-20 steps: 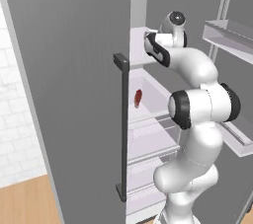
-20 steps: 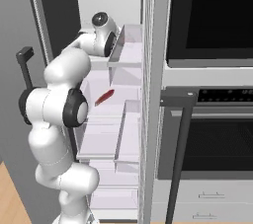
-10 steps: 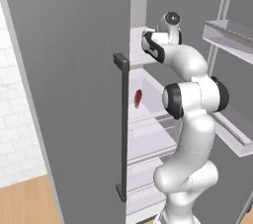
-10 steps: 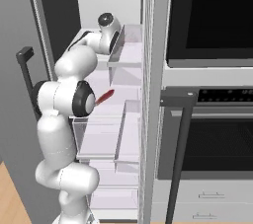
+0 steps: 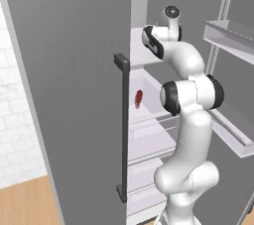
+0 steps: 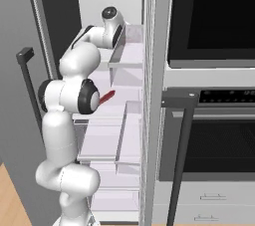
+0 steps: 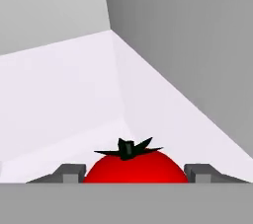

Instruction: Place one tomato and one steak in each tupperware on the nearby counter, to pack two identical lunches.

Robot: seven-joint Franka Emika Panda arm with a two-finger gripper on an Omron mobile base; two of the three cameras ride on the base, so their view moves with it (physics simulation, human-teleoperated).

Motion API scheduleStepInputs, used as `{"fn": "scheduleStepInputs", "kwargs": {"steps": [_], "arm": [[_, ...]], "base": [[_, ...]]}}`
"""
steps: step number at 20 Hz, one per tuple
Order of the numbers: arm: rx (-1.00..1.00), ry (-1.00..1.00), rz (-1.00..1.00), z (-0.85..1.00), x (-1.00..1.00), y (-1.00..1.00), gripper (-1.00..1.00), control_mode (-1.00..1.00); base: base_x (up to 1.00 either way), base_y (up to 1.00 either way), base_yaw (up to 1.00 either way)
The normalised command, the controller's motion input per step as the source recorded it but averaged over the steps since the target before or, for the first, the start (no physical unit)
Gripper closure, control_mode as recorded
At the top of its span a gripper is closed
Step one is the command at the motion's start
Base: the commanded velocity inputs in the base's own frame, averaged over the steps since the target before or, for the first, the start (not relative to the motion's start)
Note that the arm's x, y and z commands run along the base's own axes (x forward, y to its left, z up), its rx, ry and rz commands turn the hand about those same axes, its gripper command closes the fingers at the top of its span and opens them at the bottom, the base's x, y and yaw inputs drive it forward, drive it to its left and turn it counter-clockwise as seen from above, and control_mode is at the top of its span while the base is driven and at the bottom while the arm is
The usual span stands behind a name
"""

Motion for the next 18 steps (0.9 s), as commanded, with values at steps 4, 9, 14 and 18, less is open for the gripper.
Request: {"fn": "scheduleStepInputs", "kwargs": {"steps": [4, 9, 14, 18], "arm": [[-0.06, 0.02, -0.02, -0.69, 0.00, 0.01, 1.00, -1.00], [-0.03, 0.00, -0.01, -0.42, -0.59, 0.15, 1.00, -1.00], [0.00, -0.01, 0.00, -0.12, -1.00, 0.42, 1.00, -1.00], [0.01, -0.16, 0.00, -0.41, -1.00, 0.24, 1.00, -1.00]], "base": [[0.00, 0.00, 0.00], [0.00, 0.00, 0.00], [0.00, 0.00, 0.00], [0.00, 0.00, 0.00]]}}
